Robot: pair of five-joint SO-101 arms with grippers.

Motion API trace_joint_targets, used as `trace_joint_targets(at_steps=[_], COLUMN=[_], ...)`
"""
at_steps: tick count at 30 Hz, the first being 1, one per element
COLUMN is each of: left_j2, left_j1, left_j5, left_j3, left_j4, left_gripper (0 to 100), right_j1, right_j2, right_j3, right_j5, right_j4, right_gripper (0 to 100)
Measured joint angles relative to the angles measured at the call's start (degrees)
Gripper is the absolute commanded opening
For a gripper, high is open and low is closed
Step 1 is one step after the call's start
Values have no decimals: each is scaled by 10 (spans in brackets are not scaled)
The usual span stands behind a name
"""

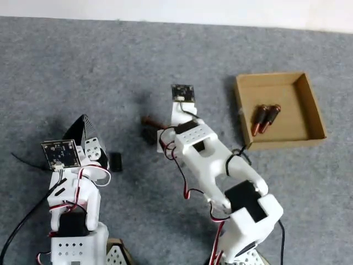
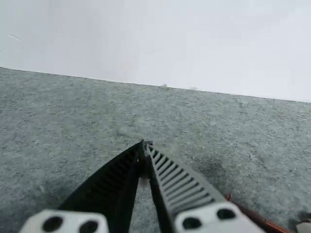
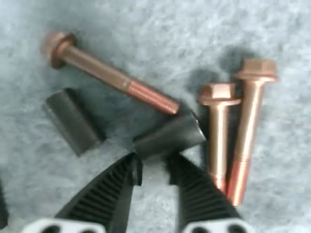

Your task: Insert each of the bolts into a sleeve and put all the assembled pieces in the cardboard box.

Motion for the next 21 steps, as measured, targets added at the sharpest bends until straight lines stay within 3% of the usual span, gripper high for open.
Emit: trace_joint_targets(at_steps=[15,21], left_j2=[0,0], left_j1=[0,0], left_j5=[0,0], left_j3=[0,0], left_j4=[0,0], left_gripper=[7,7], right_j1=[4,4], right_j2=[4,4], right_j3=[0,0], right_j5=[0,0], right_j4=[0,-2], right_gripper=[19,167])
